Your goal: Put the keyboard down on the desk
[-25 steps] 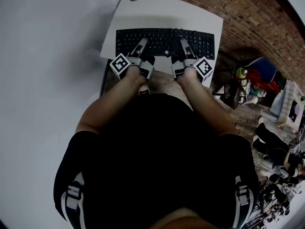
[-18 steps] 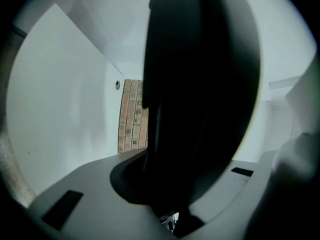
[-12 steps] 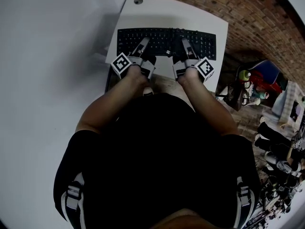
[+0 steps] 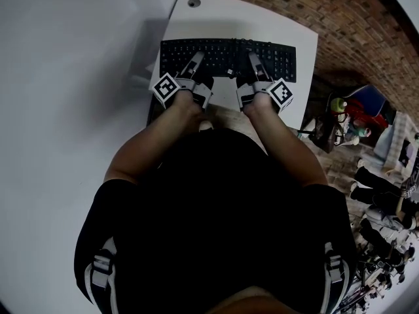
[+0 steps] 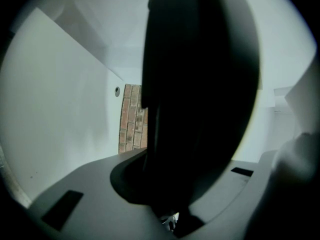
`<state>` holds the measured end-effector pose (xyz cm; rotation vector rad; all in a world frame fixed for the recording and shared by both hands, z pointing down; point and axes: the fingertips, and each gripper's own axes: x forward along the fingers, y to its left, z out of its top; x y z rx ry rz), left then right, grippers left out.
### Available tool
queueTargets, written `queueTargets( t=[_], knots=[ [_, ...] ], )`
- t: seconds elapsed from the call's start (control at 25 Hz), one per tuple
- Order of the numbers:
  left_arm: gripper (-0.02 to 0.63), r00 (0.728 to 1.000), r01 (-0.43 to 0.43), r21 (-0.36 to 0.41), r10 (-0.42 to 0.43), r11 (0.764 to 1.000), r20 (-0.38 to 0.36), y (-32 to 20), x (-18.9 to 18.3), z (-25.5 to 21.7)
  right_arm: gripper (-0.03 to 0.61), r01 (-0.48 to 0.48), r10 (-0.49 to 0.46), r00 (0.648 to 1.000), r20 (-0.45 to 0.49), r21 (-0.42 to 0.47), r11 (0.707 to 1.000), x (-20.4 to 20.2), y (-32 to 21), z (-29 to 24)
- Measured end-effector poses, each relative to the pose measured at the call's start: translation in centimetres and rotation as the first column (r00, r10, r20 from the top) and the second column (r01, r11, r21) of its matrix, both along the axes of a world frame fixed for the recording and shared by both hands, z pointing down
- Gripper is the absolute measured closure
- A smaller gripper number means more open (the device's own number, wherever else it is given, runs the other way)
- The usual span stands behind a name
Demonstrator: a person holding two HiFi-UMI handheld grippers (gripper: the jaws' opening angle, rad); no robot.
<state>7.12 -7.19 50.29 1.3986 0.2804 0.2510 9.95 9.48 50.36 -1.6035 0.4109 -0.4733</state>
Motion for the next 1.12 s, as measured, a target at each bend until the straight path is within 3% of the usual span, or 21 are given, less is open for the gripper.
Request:
queueTargets(
  t=[1.12],
  knots=[
    [0.531, 1.000, 0.016, 0.004, -0.016, 1.000, -0.002, -0.01, -0.29, 0.16, 0.467, 0.024, -0.024, 1.000, -0.010, -0.004, 1.000, 0.17, 0.09, 0.53]
  ],
)
